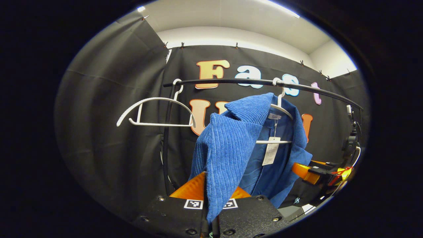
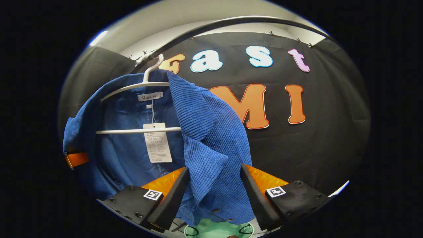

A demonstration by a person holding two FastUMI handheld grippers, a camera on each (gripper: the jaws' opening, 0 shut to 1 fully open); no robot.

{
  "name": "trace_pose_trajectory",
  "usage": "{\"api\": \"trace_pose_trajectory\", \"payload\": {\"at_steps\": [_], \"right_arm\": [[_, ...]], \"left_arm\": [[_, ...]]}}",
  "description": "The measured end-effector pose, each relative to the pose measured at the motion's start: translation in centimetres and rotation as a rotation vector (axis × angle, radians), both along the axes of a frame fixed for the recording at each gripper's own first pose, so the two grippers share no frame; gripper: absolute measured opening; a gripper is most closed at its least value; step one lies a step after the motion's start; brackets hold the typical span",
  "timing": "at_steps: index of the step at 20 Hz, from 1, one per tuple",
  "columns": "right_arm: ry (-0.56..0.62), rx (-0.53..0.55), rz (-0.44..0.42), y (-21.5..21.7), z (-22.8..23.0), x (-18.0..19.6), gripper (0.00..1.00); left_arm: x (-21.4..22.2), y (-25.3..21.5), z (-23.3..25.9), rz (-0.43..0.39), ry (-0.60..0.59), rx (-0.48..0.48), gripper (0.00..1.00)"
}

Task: Grasp the clothes on the hanger with both hands and then place them into the laundry hamper below.

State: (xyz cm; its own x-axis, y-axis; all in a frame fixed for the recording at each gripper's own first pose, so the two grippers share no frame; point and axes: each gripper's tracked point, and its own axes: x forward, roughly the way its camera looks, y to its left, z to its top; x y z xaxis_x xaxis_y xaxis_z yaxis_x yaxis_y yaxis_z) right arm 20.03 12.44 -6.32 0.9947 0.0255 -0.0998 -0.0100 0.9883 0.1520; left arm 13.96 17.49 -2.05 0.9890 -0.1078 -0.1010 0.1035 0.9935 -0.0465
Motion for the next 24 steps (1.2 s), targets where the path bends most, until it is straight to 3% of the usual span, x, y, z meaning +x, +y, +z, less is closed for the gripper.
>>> {"api": "trace_pose_trajectory", "payload": {"at_steps": [6,7,9,10,14,16,17,18,19,20,23,24], "right_arm": [[0.001,0.096,0.080,2.2,-0.6,2.3,0.88],[0.011,0.117,0.093,2.6,-1.0,2.7,0.97],[0.021,0.135,0.101,2.5,-1.3,3.4,0.94],[0.019,0.141,0.102,2.4,-1.3,3.7,0.80],[-0.001,0.170,0.078,0.4,-0.2,4.4,0.40],[-0.002,0.240,0.092,-0.4,0.9,4.3,0.26],[-0.011,0.292,0.115,-0.4,1.8,4.3,0.10],[-0.032,0.324,0.117,-1.1,3.1,4.5,0.10],[-0.036,0.341,0.107,-2.1,3.7,5.0,0.18],[-0.055,0.356,0.111,-3.1,4.4,4.6,0.11],[-0.108,0.421,0.151,-4.2,6.9,3.9,0.11],[-0.126,0.448,0.172,-4.6,7.8,3.4,0.04]], "left_arm": [[-0.1,0.9,3.6,-0.032,-0.059,0.004,0.05],[0.0,1.2,4.1,-0.031,-0.064,0.002,0.05],[0.1,1.8,4.9,-0.028,-0.071,-0.006,0.05],[0.1,2.3,5.3,-0.021,-0.077,0.000,0.05],[0.3,3.6,7.1,-0.005,-0.111,0.021,0.05],[0.6,4.2,8.0,0.005,-0.128,0.017,0.05],[0.8,4.6,8.5,0.012,-0.139,0.020,0.05],[1.1,5.0,9.1,0.019,-0.154,0.030,0.05],[1.2,5.3,9.8,0.023,-0.171,0.041,0.05],[1.4,5.5,10.6,0.025,-0.190,0.049,0.05],[2.2,6.0,12.1,0.019,-0.214,0.036,0.05],[2.6,6.2,12.4,0.017,-0.216,0.023,0.05]]}}
